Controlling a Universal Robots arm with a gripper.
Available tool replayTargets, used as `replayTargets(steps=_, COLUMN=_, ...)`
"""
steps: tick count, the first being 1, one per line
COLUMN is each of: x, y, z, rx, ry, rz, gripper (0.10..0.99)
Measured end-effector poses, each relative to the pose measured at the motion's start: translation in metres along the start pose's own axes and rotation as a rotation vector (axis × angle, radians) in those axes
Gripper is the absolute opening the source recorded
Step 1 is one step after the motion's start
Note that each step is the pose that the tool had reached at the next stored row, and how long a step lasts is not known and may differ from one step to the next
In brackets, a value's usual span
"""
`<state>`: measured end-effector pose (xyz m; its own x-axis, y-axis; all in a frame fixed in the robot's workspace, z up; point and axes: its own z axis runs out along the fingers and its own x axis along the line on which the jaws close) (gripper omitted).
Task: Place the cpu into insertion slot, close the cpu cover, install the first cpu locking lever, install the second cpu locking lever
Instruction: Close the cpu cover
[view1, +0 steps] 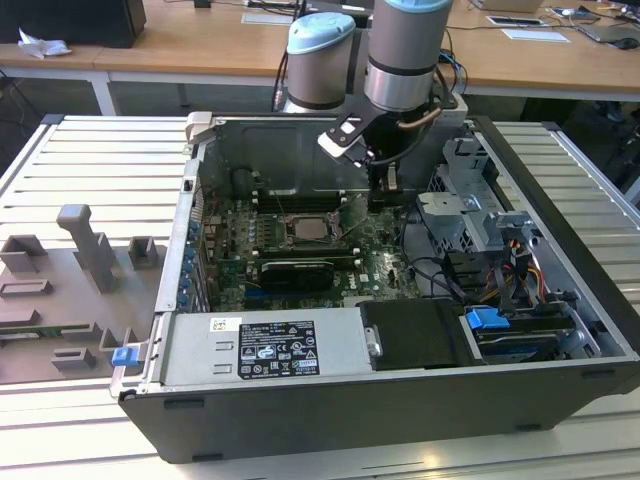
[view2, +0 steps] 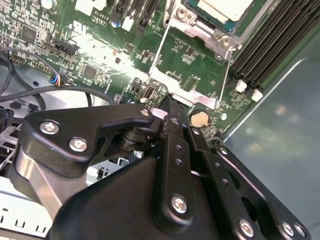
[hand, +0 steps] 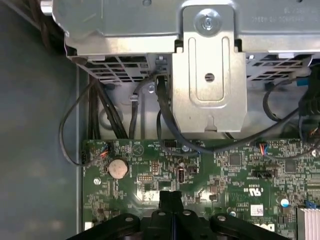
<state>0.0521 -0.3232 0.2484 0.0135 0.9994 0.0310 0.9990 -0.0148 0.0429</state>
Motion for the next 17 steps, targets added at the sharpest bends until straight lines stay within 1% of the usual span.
replayTargets(steps=1, x=-0.0001, y=-0.0032, z=-0.0002, rx=0.0, ry=-0.0001, rz=0.0, gripper=0.106)
replayTargets(steps=2, x=-0.0002, y=-0.0082, z=-0.0004, rx=0.0, ry=-0.0001, rz=0.0, gripper=0.106)
replayTargets(steps=5, x=-0.0003, y=-0.0161, z=-0.0008, rx=0.0, ry=-0.0002, rz=0.0, gripper=0.106)
replayTargets(steps=7, x=-0.0003, y=-0.0197, z=-0.0009, rx=0.0, ry=-0.0001, rz=0.0, gripper=0.106)
replayTargets(steps=10, x=-0.0004, y=-0.0244, z=-0.0011, rx=0.0, ry=-0.0001, rz=0.0, gripper=0.106)
replayTargets(steps=17, x=-0.0004, y=-0.0279, z=-0.0013, rx=0.0, ry=-0.0002, rz=0.0, gripper=0.106)
